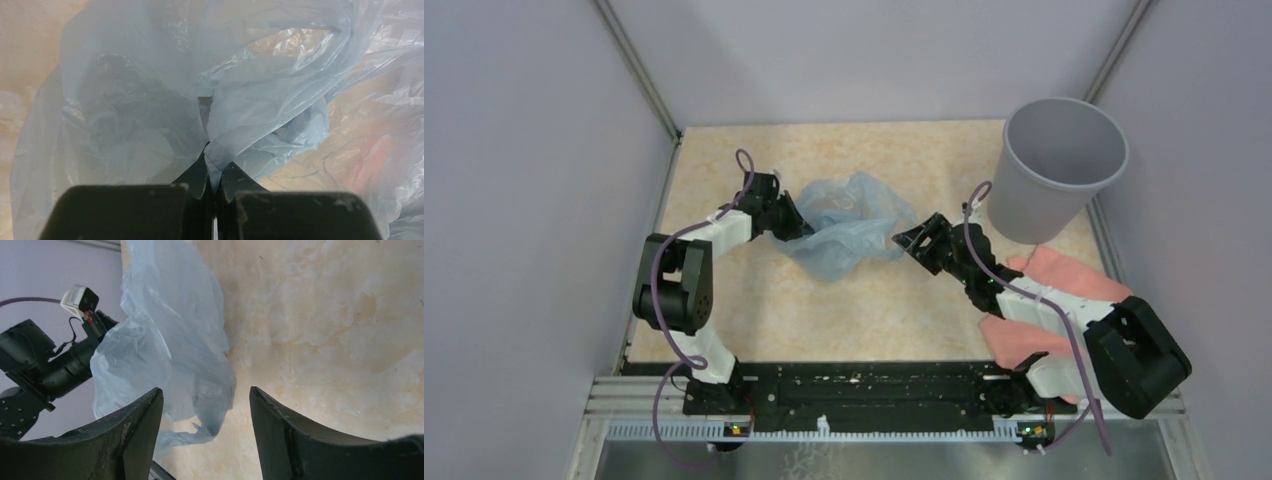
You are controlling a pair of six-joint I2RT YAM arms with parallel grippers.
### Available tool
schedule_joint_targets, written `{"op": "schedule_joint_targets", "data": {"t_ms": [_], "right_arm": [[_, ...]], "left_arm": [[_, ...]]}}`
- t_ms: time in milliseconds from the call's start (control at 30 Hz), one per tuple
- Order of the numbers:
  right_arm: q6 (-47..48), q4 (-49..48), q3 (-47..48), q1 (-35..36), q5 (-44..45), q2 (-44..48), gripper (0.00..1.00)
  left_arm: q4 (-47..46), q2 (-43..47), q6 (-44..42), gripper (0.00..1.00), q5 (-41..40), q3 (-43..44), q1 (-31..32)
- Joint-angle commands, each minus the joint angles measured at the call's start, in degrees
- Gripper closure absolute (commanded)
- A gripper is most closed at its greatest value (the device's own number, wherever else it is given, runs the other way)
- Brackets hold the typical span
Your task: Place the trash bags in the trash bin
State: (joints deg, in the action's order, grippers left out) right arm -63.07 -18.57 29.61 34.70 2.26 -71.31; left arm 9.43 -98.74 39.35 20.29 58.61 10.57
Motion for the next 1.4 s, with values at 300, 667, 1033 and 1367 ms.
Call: {"op": "schedule_joint_targets", "data": {"t_ms": [300, 667, 1033, 1367], "right_arm": [[-4.7, -9.0, 4.9, 0.7, -0.5, -6.8, 1.0], [44.7, 34.6, 79.2, -0.1, 2.1, -5.4, 1.0], [41.6, 24.4, 32.2, 4.0, 7.8, -9.5, 1.0], [43.3, 32.1, 38.5, 4.5, 9.2, 2.3, 1.0]], "left_arm": [[0.1, 2.1, -0.5, 1.0, 2.8, 4.8, 0.1], [4.7, 12.0, -11.0, 1.0, 5.5, 56.0, 5.5], [3.8, 14.9, -13.8, 1.0, -2.1, 13.3, 5.6], [5.1, 29.9, -15.8, 1.0, -1.4, 4.6, 7.6]]}}
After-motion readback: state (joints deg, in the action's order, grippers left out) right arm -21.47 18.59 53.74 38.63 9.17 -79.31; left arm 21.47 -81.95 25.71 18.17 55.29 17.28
